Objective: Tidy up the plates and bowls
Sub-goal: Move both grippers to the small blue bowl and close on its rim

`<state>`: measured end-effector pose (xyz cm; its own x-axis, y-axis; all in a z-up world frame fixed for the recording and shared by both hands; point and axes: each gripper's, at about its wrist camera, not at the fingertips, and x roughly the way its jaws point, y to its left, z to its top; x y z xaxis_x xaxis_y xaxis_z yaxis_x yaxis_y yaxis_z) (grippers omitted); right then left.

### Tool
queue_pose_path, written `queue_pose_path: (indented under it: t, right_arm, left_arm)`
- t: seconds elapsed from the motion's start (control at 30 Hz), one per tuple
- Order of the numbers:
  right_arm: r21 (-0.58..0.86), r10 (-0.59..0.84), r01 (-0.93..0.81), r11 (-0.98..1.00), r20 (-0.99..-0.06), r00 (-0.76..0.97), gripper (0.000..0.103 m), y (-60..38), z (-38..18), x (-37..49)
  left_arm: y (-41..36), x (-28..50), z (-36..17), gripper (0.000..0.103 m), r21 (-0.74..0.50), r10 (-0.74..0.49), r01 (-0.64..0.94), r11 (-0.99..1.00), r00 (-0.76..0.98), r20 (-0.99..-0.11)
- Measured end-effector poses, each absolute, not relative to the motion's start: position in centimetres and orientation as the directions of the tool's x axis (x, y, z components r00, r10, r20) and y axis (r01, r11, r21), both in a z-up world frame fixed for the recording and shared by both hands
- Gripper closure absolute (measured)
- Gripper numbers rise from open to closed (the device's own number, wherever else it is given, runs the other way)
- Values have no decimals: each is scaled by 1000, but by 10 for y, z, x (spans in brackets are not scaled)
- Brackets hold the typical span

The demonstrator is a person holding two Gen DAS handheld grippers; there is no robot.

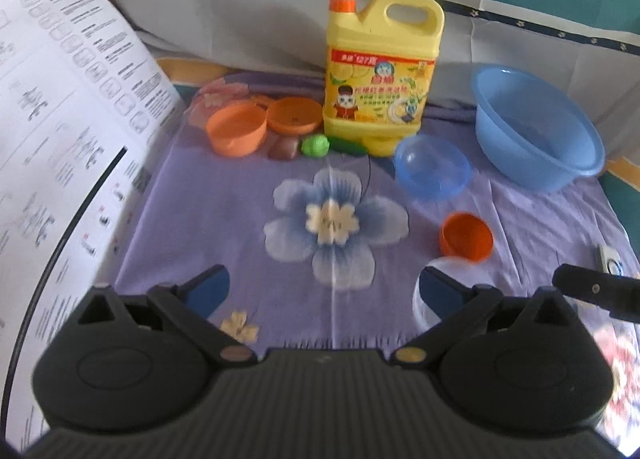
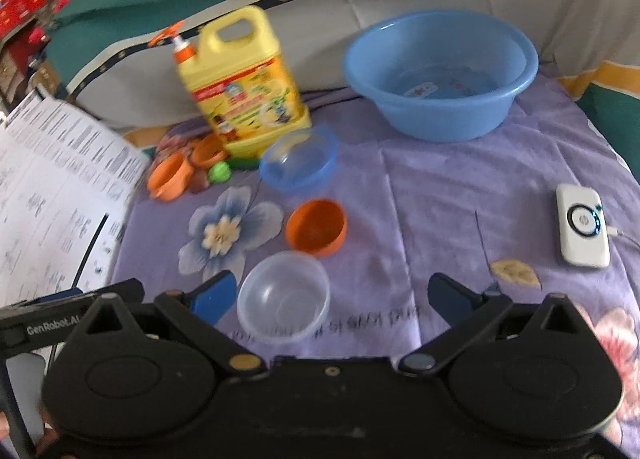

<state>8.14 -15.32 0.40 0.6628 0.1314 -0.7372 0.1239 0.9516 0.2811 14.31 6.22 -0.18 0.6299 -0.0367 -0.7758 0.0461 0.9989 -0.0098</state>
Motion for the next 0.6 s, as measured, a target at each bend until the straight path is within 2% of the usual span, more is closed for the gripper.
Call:
queue_pose_path:
  t: [0.3, 0.43, 0.57, 0.6]
  right_arm:
    - [323, 129, 188, 928, -749, 650, 0, -183, -11, 164]
    - [370, 161, 208, 905, -752, 640, 0, -194, -24, 201]
    - [387, 180, 206, 899, -754, 632, 0, -196, -37, 234]
    - [385, 180, 205, 900, -756, 630, 3, -195, -39, 241]
  left_arm:
    - [29, 226, -22, 0, 31, -12, 59, 998, 614, -789]
    - [17, 257, -40, 0, 4, -25, 49, 999, 578, -816]
    - [4, 285, -55, 4, 5, -20, 43, 999, 566, -824]
    - [1, 291, -59, 5, 11, -17, 47, 999, 563, -826]
